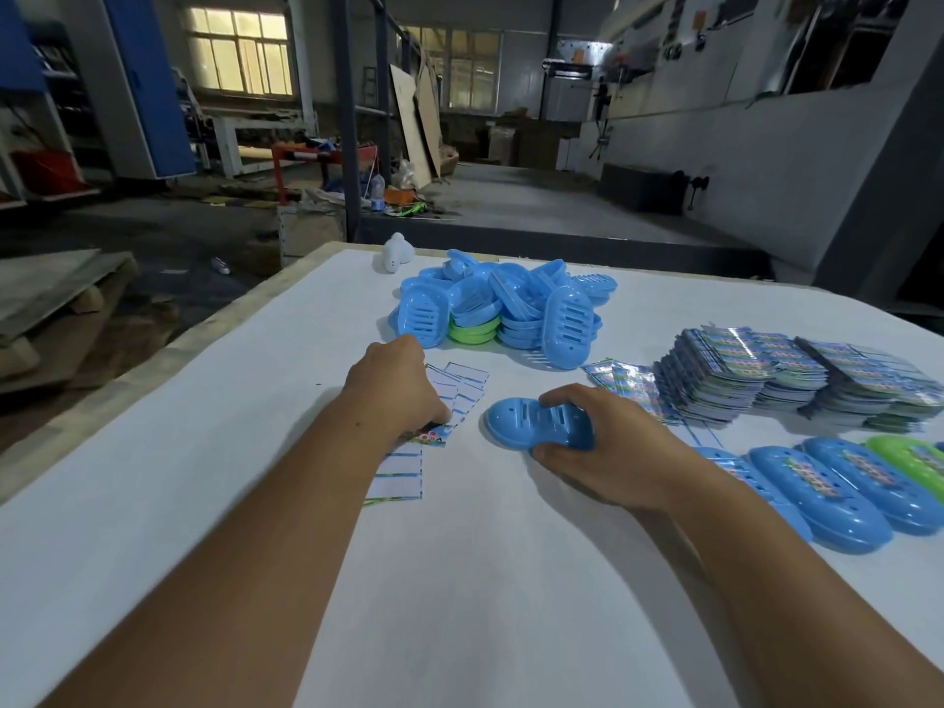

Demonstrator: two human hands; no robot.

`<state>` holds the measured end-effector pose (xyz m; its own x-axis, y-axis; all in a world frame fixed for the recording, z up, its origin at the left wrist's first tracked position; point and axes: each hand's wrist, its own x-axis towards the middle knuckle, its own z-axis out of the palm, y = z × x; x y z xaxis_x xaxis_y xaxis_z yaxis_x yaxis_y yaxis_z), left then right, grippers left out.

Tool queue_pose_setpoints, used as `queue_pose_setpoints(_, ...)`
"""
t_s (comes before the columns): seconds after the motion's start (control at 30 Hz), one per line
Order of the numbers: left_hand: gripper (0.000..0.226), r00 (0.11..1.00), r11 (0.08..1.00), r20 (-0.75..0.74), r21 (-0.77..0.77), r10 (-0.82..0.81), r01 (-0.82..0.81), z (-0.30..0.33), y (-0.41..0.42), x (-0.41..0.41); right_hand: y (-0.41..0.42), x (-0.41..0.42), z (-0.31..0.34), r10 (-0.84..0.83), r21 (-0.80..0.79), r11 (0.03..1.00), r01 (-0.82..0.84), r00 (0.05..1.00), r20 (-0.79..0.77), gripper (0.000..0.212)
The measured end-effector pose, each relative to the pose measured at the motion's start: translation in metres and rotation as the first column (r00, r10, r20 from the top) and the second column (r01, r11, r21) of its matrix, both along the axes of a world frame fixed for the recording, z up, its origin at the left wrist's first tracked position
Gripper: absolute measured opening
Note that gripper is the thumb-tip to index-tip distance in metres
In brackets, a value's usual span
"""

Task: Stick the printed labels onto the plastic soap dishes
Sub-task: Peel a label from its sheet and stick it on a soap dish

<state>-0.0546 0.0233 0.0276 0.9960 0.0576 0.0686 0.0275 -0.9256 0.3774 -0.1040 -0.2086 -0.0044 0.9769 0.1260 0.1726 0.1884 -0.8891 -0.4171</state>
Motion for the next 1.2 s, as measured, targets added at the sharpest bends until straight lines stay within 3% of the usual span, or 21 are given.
queue_pose_setpoints(0.13,0.061,0.997,0.982,0.074,-0.189,0.004,0.010,0.001,0.001,0.002,0.002,-0.001,0.001,-0.001,0.016,1.000,0.001,1.000,0.012,0.049)
queue_pose_setpoints(0.23,0.029,0.991,0.911,0.133,-0.404,-0.035,0.086,0.004,-0.003,0.004,0.006,-0.001,0.002,-0.035,0.207,0.978,0.019,0.997,0.075,0.041)
queue_pose_setpoints(0.3,0.025,0.982,0.809,0.158,-0.561,-0.101,0.173,0.008,-0.010,0.002,0.009,0.001,0.004,-0.069,0.337,0.941,0.018,0.988,0.138,0.035)
queue_pose_setpoints(0.37,0.026,0.974,0.701,0.146,-0.676,-0.176,0.228,0.009,-0.020,-0.003,0.013,0.002,0.008,-0.058,0.563,0.826,-0.013,0.992,0.108,0.031)
queue_pose_setpoints(0.43,0.026,0.962,0.631,0.127,-0.732,-0.243,0.257,0.008,-0.029,-0.009,0.015,0.001,0.011,0.011,0.769,0.639,-0.015,1.000,0.011,0.033)
queue_pose_setpoints(0.53,0.020,0.949,0.557,0.111,-0.787,-0.295,0.265,0.004,-0.038,-0.014,0.015,0.001,0.013,0.071,0.860,0.511,0.007,0.996,-0.050,0.030)
queue_pose_setpoints(0.6,0.022,0.956,0.546,0.107,-0.801,-0.272,0.245,0.004,-0.040,-0.013,0.013,0.002,0.015,0.049,0.879,0.477,0.022,0.997,-0.052,0.030)
queue_pose_setpoints(0.73,0.023,0.969,0.633,0.106,-0.740,-0.225,0.228,0.007,-0.039,-0.010,0.009,0.001,0.019,0.000,0.899,0.435,0.057,0.998,-0.063,0.029)
queue_pose_setpoints(0.97,0.030,0.964,0.650,0.093,-0.722,-0.248,0.237,0.008,-0.040,-0.014,0.009,0.004,0.018,-0.032,0.897,0.429,0.105,0.994,-0.101,0.041)
queue_pose_setpoints(1.2,0.032,0.955,0.672,0.082,-0.693,-0.287,0.262,0.006,-0.039,-0.015,0.007,0.003,0.019,-0.025,0.899,0.429,0.087,0.996,-0.085,0.035)
